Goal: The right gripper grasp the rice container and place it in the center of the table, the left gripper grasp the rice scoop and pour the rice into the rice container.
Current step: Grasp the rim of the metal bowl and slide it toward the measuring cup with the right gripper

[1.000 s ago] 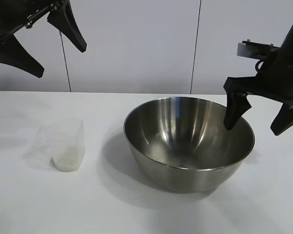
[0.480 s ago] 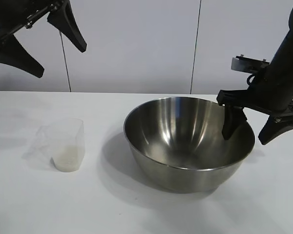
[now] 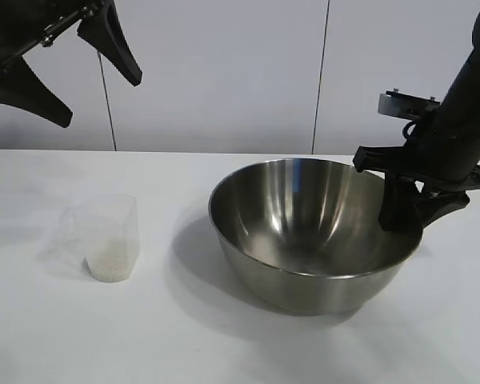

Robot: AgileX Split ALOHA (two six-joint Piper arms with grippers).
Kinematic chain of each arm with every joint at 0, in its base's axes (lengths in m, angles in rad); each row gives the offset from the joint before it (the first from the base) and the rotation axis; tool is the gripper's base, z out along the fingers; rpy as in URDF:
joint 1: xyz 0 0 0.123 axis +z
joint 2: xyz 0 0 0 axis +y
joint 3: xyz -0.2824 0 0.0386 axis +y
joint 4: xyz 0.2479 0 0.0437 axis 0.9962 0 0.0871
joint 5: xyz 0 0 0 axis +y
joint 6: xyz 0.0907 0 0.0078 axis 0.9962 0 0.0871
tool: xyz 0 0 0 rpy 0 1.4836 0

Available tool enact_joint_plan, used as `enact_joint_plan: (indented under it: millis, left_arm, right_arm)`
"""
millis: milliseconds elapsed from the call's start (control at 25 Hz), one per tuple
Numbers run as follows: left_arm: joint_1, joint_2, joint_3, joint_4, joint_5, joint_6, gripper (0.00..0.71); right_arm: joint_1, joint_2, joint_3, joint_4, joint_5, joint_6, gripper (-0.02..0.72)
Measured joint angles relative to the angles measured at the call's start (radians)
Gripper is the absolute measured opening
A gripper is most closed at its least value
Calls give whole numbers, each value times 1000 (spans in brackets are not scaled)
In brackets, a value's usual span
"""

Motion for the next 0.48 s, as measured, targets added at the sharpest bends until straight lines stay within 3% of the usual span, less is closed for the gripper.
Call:
enact_joint_plan:
  millis: [240,480]
  left_arm:
    - [0,0,0,0,0,0,633]
    - [0,0,0,0,0,0,633]
  right_arm:
    - [0,27,1,40,0,-4,38]
    - [0,28,1,88,9,-34,10]
